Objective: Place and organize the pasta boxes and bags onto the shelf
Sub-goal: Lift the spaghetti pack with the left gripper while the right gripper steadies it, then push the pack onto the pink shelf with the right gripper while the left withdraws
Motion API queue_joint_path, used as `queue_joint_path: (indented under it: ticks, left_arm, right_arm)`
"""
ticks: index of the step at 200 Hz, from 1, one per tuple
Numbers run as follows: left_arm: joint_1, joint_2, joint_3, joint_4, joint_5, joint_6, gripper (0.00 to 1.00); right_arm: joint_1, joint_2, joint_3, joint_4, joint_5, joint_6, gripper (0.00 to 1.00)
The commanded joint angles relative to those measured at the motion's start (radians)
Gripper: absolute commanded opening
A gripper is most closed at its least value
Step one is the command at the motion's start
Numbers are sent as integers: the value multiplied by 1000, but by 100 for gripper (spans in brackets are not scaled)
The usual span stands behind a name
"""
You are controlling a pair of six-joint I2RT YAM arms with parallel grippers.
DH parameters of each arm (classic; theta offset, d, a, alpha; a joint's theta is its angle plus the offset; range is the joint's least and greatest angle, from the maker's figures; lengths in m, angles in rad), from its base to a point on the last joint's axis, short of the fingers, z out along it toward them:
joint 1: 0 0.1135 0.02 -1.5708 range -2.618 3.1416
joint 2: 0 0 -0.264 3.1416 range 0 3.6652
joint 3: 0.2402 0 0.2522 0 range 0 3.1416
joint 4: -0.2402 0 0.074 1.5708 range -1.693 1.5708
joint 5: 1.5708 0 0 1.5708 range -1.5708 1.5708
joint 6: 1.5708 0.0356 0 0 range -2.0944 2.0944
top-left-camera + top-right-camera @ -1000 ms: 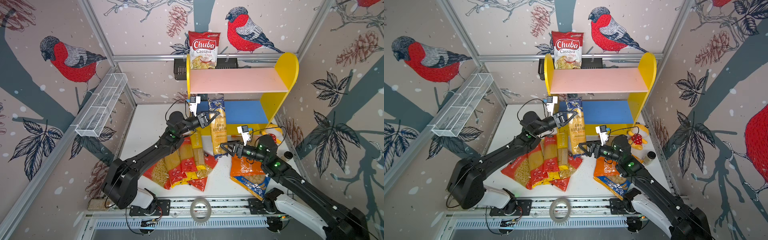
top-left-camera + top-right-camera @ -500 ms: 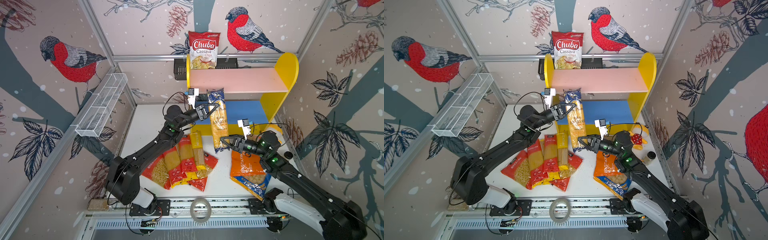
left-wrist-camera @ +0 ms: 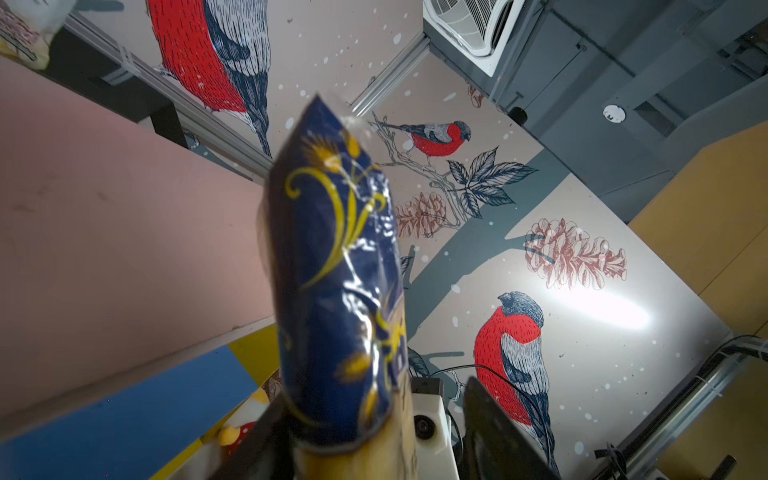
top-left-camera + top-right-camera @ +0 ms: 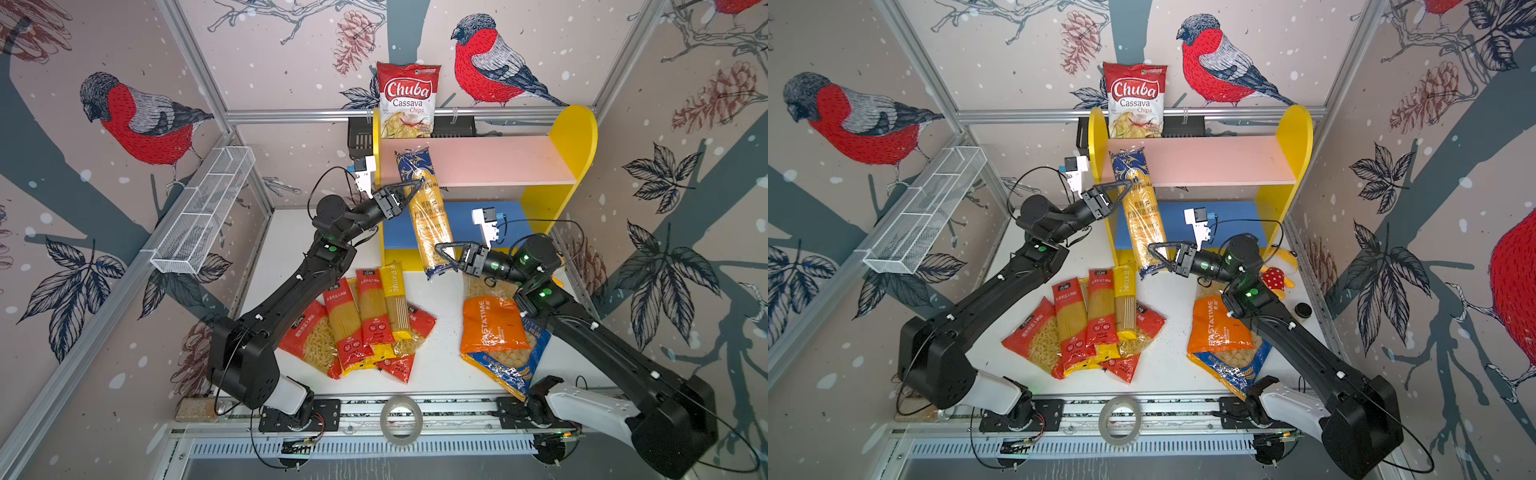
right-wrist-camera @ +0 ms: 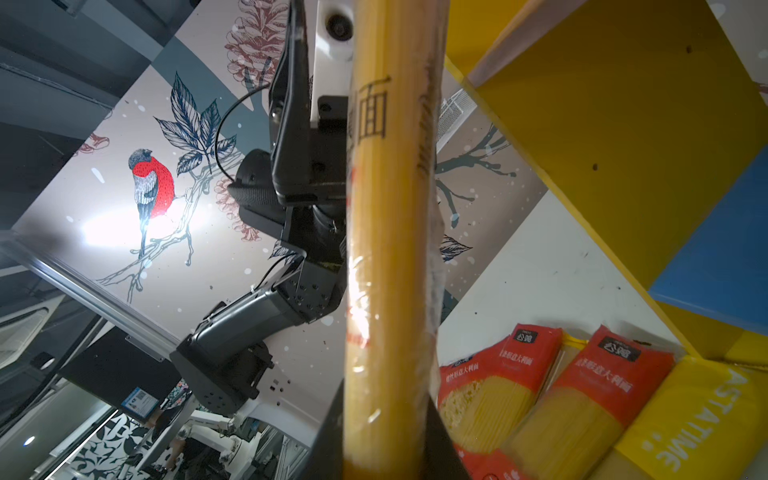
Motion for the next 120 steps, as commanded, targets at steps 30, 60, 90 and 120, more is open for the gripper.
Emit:
queue_joint_path:
  ticks: [30,60,90,120]
  left_arm:
    - [38,-140,-111,-152,-98,161,71]
    - [38,-284,-199,-360,-314,326,72]
    - [40,-398,-272,-487,-480,415,73]
    - [41,-452,-338,-512,-533,408,73]
  right_arm:
    - [8,123,246,-30,153,63,19]
    - [30,261,423,-135,209,128,19]
    - [62,358,543,-175,255,180,20]
    - [84,423,630,-207,316,219,30]
